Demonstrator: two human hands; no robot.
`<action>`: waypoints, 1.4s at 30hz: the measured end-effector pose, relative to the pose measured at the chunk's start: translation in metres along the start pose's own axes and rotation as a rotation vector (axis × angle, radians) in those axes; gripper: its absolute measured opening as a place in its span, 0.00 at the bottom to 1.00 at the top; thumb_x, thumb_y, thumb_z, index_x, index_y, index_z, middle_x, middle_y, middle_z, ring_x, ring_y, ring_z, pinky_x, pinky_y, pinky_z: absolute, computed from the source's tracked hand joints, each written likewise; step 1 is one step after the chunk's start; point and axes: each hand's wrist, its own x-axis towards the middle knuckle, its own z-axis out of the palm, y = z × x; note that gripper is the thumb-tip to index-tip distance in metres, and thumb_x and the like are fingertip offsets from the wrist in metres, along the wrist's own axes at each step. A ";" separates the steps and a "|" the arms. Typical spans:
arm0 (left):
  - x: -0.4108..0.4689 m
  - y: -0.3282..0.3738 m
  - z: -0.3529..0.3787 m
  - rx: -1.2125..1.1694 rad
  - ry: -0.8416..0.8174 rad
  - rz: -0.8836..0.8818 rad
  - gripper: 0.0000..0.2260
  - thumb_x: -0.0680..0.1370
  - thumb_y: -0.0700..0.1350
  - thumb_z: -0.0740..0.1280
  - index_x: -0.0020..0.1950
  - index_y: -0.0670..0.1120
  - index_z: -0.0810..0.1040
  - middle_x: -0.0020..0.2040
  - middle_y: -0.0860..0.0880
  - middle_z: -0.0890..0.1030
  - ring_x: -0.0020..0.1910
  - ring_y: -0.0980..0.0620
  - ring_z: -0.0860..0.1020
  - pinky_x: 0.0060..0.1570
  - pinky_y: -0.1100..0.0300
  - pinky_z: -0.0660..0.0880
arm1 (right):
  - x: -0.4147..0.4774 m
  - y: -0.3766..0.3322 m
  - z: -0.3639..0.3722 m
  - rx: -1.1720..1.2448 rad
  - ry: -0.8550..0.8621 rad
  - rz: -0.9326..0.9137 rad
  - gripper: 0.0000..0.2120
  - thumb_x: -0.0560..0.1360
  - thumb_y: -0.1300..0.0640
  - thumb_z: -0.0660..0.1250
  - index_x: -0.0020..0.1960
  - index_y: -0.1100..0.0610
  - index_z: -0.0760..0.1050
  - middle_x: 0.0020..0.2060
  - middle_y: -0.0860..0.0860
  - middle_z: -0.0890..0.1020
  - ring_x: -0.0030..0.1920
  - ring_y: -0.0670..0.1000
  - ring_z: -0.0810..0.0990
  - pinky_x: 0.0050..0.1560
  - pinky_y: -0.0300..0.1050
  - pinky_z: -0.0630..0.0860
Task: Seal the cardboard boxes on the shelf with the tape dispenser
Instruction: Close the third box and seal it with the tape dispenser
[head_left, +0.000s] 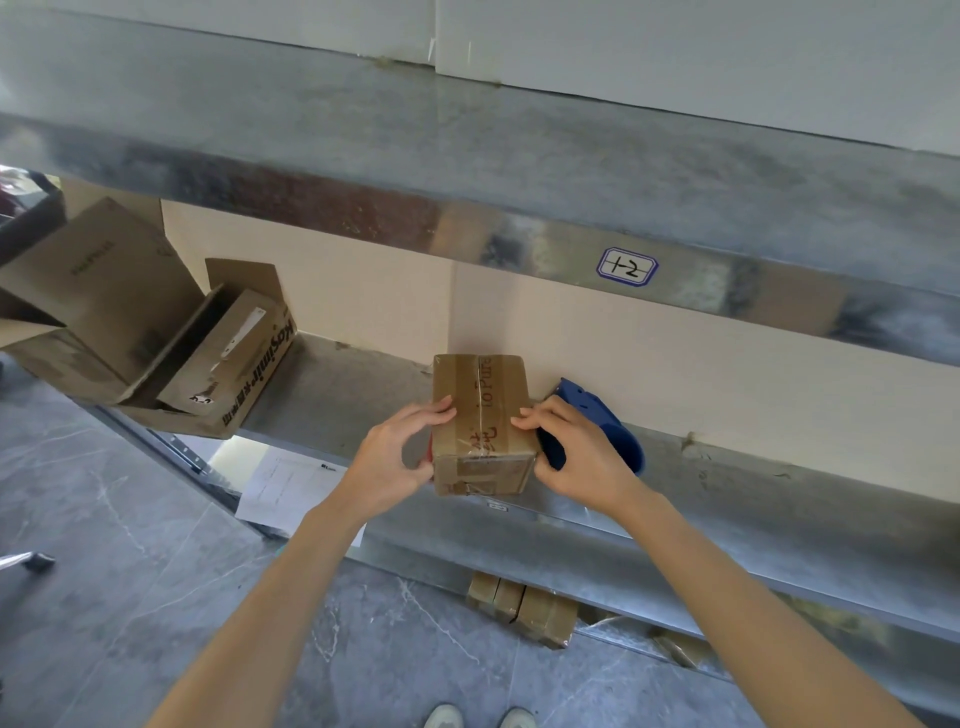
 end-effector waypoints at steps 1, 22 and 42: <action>-0.001 0.000 0.000 -0.013 -0.014 -0.017 0.29 0.73 0.31 0.72 0.71 0.52 0.76 0.71 0.59 0.73 0.71 0.63 0.69 0.73 0.52 0.68 | 0.000 -0.001 -0.002 0.020 -0.014 0.010 0.19 0.75 0.62 0.70 0.65 0.55 0.76 0.57 0.41 0.74 0.68 0.39 0.71 0.66 0.42 0.72; -0.007 0.018 0.046 -0.019 0.345 -0.047 0.13 0.78 0.46 0.70 0.62 0.49 0.79 0.66 0.62 0.76 0.52 0.50 0.79 0.54 0.52 0.79 | 0.009 -0.039 0.034 0.087 0.328 0.296 0.18 0.71 0.47 0.76 0.54 0.58 0.78 0.52 0.47 0.72 0.48 0.44 0.75 0.50 0.39 0.76; -0.032 0.022 0.022 0.352 0.296 0.042 0.23 0.76 0.57 0.69 0.69 0.50 0.76 0.67 0.58 0.74 0.68 0.59 0.66 0.66 0.61 0.68 | 0.034 -0.013 0.000 0.256 0.132 0.358 0.17 0.73 0.56 0.75 0.61 0.51 0.78 0.58 0.49 0.79 0.56 0.48 0.77 0.59 0.44 0.74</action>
